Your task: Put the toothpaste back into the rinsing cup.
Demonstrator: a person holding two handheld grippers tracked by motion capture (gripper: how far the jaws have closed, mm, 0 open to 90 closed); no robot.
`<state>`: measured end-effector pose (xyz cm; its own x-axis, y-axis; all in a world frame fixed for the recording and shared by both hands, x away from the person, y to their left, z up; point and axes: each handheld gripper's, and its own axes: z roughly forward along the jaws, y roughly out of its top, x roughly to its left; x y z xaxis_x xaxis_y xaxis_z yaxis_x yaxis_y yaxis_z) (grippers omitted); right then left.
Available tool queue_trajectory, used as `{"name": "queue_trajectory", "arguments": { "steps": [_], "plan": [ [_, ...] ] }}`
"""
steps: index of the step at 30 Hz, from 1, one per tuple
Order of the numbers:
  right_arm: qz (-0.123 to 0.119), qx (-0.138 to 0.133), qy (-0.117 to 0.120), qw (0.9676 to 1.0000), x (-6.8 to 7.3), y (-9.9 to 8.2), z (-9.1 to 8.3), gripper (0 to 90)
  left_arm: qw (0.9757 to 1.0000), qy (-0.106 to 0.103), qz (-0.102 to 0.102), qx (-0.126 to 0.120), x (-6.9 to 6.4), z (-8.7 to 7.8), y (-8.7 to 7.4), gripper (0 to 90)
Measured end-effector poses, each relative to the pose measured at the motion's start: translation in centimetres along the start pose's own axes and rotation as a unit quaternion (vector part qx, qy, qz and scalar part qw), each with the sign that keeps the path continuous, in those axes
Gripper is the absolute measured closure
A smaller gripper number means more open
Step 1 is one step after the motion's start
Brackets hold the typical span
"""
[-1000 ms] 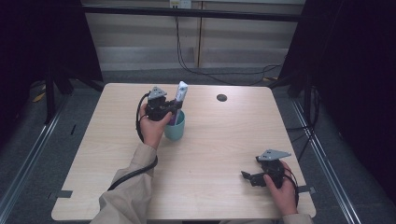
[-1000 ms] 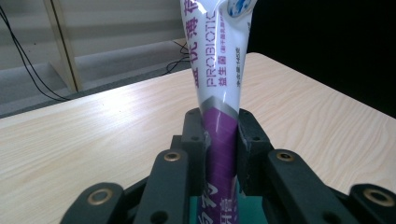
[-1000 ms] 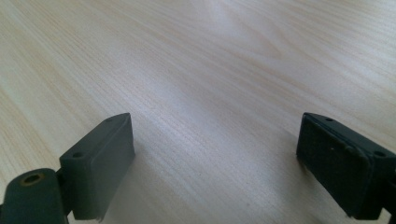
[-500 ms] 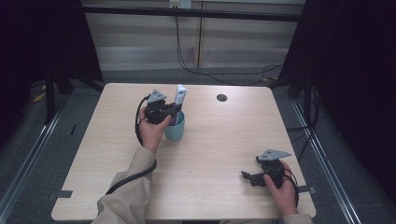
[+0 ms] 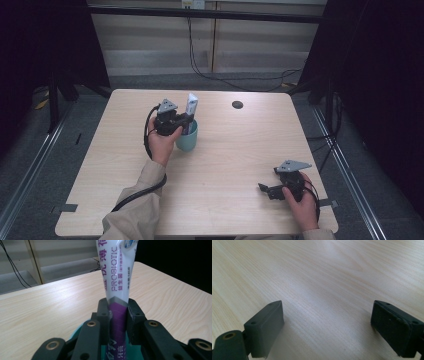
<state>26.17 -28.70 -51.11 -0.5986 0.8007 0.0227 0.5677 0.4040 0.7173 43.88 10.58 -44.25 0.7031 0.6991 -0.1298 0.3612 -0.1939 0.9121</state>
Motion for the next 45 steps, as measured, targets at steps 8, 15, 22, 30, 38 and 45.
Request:
{"name": "queue_trajectory", "arguments": {
  "steps": [8,15,22,30,38,45],
  "plan": [
    [0.000,0.000,0.000,1.0000,0.00,0.00,0.00,10.5,1.0000,-0.001,-0.002,-0.001,0.00,0.02,0.00,74.9],
    [0.000,0.000,0.000,1.0000,0.00,0.00,0.00,10.5,1.0000,-0.001,-0.001,0.001,0.08,0.04,0.13,72.2],
    [0.000,0.000,-0.001,1.0000,0.00,0.00,-0.01,10.5,1.0000,0.001,0.002,0.002,-0.08,0.06,0.32,69.6],
    [0.000,0.000,-0.001,1.0000,0.00,0.00,-0.01,10.5,0.9998,0.008,0.009,0.012,-0.25,0.18,0.43,63.7],
    [0.000,0.000,0.000,1.0000,0.00,0.00,0.00,10.6,0.9995,0.014,0.015,0.025,-0.33,0.20,0.66,56.8],
    [0.000,0.001,-0.001,1.0000,0.00,0.00,-0.01,10.5,0.9995,0.010,0.007,0.029,-0.20,0.10,0.60,52.7]
  ]
}}
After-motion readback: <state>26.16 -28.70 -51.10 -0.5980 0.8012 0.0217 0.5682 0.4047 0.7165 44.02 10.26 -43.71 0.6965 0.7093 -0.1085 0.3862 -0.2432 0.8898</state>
